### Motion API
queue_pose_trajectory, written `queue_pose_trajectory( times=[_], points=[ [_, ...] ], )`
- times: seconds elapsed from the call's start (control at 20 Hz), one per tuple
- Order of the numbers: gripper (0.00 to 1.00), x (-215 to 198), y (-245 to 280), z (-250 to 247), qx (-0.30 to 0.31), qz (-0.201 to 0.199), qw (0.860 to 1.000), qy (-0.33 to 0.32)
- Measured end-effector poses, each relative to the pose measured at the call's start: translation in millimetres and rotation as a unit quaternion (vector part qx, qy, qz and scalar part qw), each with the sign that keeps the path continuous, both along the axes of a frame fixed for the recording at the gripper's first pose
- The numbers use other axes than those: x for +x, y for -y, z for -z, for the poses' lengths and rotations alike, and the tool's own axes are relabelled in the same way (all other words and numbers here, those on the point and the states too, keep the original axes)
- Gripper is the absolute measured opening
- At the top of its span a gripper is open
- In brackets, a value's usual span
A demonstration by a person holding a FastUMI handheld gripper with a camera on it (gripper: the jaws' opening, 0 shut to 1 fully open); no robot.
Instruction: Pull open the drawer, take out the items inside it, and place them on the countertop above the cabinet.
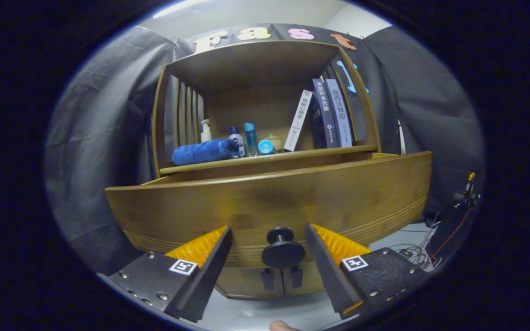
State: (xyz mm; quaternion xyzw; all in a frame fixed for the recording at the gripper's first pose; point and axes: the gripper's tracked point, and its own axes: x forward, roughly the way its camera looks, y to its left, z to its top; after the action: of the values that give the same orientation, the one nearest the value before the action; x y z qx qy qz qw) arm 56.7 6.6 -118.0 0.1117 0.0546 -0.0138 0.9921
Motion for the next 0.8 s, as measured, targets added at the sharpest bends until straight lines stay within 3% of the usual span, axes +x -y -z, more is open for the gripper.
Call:
queue_pose_trajectory(
  times=[0.8],
  points=[
    [0.99, 88, -1, -1, -0.006, 0.01, 0.999, 0.043]
  ],
)
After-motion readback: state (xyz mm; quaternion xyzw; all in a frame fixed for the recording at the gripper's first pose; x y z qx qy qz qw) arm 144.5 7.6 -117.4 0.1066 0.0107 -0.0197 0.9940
